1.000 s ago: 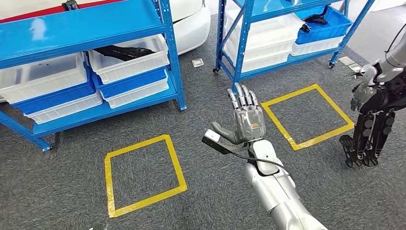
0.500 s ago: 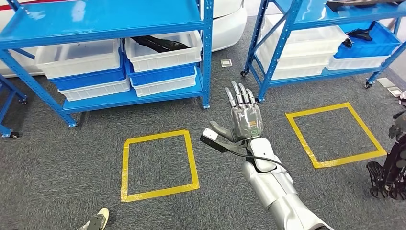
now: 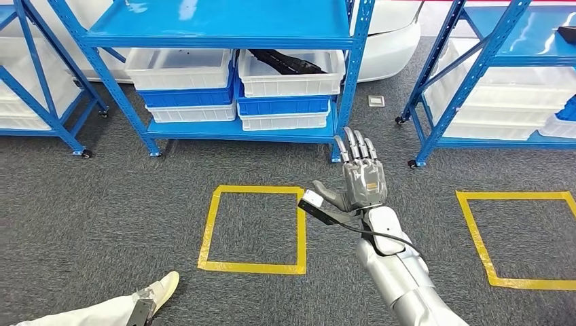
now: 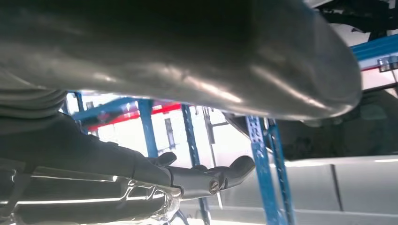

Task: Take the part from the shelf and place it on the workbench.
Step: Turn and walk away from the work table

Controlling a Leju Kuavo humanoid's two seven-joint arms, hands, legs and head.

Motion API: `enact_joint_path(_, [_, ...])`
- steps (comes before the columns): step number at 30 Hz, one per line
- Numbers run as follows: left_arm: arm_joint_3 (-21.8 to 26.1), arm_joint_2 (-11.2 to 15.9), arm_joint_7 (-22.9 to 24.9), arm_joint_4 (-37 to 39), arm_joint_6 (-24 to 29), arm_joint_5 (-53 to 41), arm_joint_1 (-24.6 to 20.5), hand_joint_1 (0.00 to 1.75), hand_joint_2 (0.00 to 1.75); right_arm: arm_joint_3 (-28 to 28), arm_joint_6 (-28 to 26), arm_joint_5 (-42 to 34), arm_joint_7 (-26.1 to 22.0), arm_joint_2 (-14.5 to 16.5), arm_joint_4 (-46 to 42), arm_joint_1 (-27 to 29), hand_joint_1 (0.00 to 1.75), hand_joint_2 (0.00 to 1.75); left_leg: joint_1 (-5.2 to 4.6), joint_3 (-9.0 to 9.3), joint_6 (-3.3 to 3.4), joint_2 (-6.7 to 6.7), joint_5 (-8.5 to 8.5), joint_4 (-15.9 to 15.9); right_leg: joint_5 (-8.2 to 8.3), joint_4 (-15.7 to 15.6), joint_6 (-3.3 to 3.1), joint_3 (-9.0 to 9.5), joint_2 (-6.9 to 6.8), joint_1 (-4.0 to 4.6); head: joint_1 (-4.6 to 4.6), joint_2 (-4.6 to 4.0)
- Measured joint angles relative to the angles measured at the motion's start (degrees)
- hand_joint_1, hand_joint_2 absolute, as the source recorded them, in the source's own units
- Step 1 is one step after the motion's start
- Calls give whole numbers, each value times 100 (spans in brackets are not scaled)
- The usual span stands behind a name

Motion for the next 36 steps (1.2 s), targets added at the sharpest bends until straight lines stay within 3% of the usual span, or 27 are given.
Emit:
enact_joint_path(2, [-42,9,7,1,2,22,-14,0,0,-7,13,-48,20,-21,14,46,0,0,-8,-286,-42,399,-333,608,-5,-10,-57,15,-80,7,-50,0])
enact_joint_path(4, [-76,14,16,2,0,40,-25,0,0,-25,-21,-128,13,-60,85,124,0,0,16,-641,-70,526,-622,1315,-17,-9,-77,16,-169,27,-67,0])
enact_joint_path(5, [-87,14,20,2,-2,47,-24,0,0,-39,-46,-174,1,-79,138,165,0,0,24,-709,-75,537,-628,1444,-21,-9,-79,15,-209,30,-69,0])
enact_joint_path(6, [-97,18,24,2,-3,55,-23,0,0,-53,-68,-210,-9,-93,192,195,0,0,29,-654,-73,541,-527,1338,-23,-9,-78,16,-241,31,-71,0])
enact_joint_path(9, [-123,44,44,0,-4,83,-32,0,0,-146,-111,-363,70,-120,423,212,0,0,18,-36,-17,576,-68,226,-38,-9,-56,27,-291,50,-79,0])
enact_joint_path(11, [-149,52,82,0,-8,92,-42,0,0,-321,-189,-675,126,-160,750,222,0,0,2,178,18,581,5,-138,-76,-4,-41,18,-316,87,-75,0])
enact_joint_path(16, [-222,55,176,1,-8,140,-33,0,0,-1161,-399,-1759,-175,-334,1890,456,0,0,-21,198,55,491,-2,-152,-97,-66,-28,99,-391,106,-44,-1])
enact_joint_path(25, [-233,58,181,1,-3,154,-21,0,0,-1561,-408,-1856,-271,-408,2404,571,0,0,-44,187,89,502,-9,-148,-75,-89,11,126,-384,98,-33,0])
enact_joint_path(31, [-255,56,151,3,50,350,2,0,0,-2292,-314,-2583,246,-532,3132,832,0,0,-48,219,123,499,-32,-144,-94,-101,53,134,-392,70,-36,0])
enact_joint_path(36, [-237,58,-133,15,78,522,184,0,0,-3079,527,-3162,1112,-536,3649,1751,0,0,-41,231,124,491,-57,-149,-116,-100,73,166,-400,79,-35,-1])
